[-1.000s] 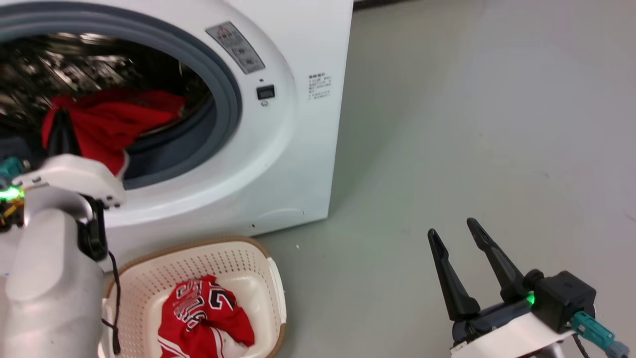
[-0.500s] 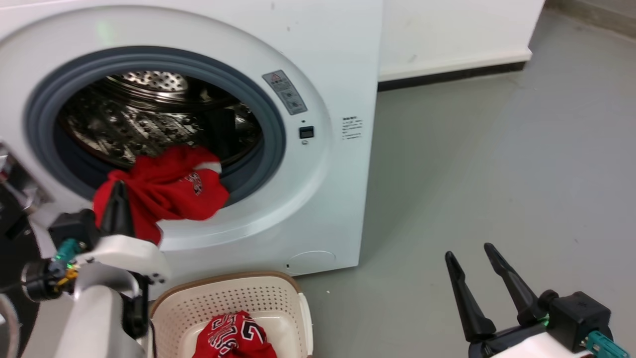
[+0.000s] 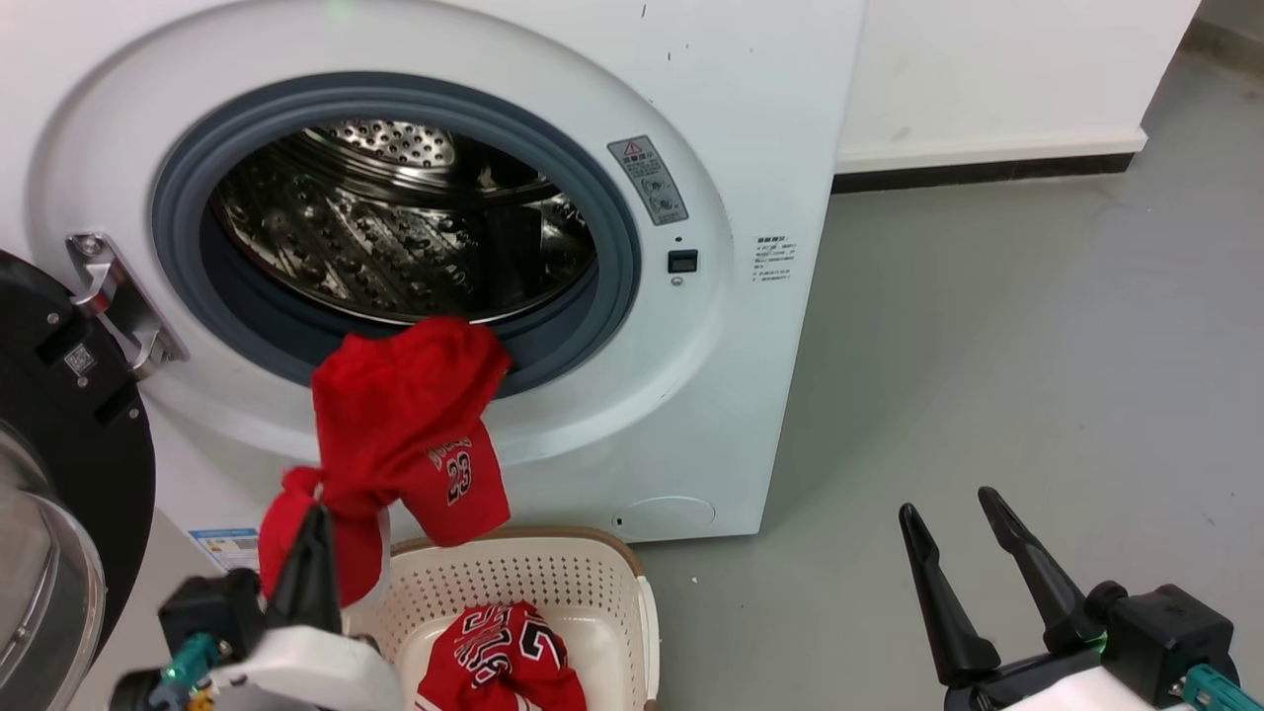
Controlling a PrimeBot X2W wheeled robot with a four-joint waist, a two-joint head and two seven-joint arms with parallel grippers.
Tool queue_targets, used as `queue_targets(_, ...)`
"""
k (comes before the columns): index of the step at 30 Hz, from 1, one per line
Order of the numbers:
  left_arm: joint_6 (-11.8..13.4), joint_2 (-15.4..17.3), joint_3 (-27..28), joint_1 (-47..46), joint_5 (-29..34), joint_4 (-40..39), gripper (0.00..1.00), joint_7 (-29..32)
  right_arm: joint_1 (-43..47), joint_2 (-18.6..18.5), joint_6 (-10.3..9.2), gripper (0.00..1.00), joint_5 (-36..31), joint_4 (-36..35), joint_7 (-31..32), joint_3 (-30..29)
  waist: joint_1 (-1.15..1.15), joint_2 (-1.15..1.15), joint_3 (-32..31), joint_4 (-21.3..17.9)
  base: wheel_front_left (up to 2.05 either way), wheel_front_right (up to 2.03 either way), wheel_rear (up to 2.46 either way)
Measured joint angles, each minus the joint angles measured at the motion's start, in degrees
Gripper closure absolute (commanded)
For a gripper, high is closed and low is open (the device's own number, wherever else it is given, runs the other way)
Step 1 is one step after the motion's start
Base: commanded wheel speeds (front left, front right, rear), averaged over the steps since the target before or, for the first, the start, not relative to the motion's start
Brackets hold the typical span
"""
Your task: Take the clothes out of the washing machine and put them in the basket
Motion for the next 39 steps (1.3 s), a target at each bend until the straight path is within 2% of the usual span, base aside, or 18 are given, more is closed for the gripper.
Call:
queue_targets(7, 1.26, -2.52, -2.18, 5.59, -0.53, -1.15, 1.0, -0.16, -1.28, 0.0, 0.0, 0.0, -0.02, -0.63, 0.07, 0.12, 0.0, 0.0, 3.04, 0.16, 0.0, 0.0, 0.0)
queue_targets(13, 0.96, -3.87, -3.46, 5.38, -1.9, 5.95, 1.0, -3.53, -3.42, -0.01, 0.0, 0.0, -0.05, -0.65, -0.13, 0.22, 0.01, 0.0, 6.99, -0.44, 0.0, 0.0, 0.0)
queue_targets(24, 0.35, -4.5, -2.61, -5.65, -3.19, 24.6, 1.0, -11.63, -8.21, -0.01, 0.0, 0.0, -0.29, -0.99, -0.76, 1.14, 0.02, 0.0, 17.73, -3.19, 0.0, 0.0, 0.0)
queue_targets(39, -0.81, -2.55, 2.56, -23.74, -1.03, 42.75, 1.0, -12.74, -13.59, -0.02, 0.0, 0.0, -0.2, -0.91, -3.2, 2.59, 0.02, 0.0, 33.17, -7.06, 0.0, 0.0, 0.0)
